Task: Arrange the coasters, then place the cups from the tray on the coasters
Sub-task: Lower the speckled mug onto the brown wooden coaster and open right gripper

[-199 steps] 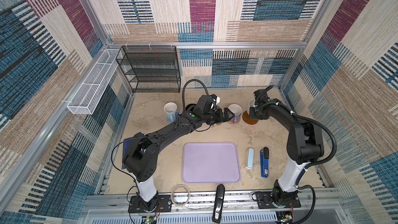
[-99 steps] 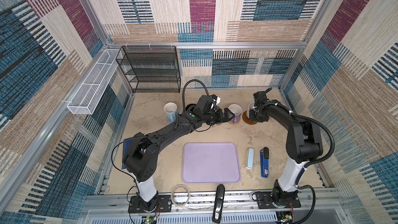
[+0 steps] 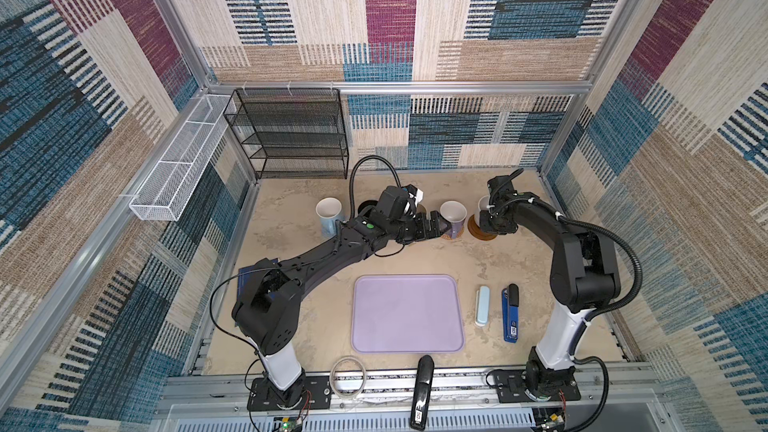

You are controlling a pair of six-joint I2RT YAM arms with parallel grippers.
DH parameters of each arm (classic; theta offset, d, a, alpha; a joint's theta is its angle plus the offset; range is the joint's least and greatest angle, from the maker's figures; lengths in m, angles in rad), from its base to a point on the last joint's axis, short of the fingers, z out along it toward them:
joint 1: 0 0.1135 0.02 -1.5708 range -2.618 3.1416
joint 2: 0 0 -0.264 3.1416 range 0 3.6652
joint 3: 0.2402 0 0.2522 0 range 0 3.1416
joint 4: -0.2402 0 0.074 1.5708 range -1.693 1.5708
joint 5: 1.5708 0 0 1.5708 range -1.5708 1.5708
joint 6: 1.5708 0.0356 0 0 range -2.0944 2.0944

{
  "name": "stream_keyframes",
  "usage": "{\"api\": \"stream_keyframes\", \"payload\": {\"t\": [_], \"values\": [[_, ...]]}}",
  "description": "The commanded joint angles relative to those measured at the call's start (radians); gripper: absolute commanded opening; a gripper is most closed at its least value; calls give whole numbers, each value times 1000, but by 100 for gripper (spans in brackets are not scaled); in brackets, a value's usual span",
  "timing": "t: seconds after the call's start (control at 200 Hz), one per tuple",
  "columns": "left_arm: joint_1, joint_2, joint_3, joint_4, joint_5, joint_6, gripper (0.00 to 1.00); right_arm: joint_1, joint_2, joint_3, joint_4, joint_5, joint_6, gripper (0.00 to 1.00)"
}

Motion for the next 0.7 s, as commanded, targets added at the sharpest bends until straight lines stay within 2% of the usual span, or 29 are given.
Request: {"api": "stream_keyframes", "payload": {"t": [0.0,0.265,0.696], "values": [[0,-15,-6,33,2,-1,100,4,-13,-1,5,-20,14,22],[0,-19,-13,37,-1,-1,99,5,-33,-10,4,-20,13,22],[0,-28,-33,38,-5,-1,100,5,-52,-20,0,-3,26,46]]}}
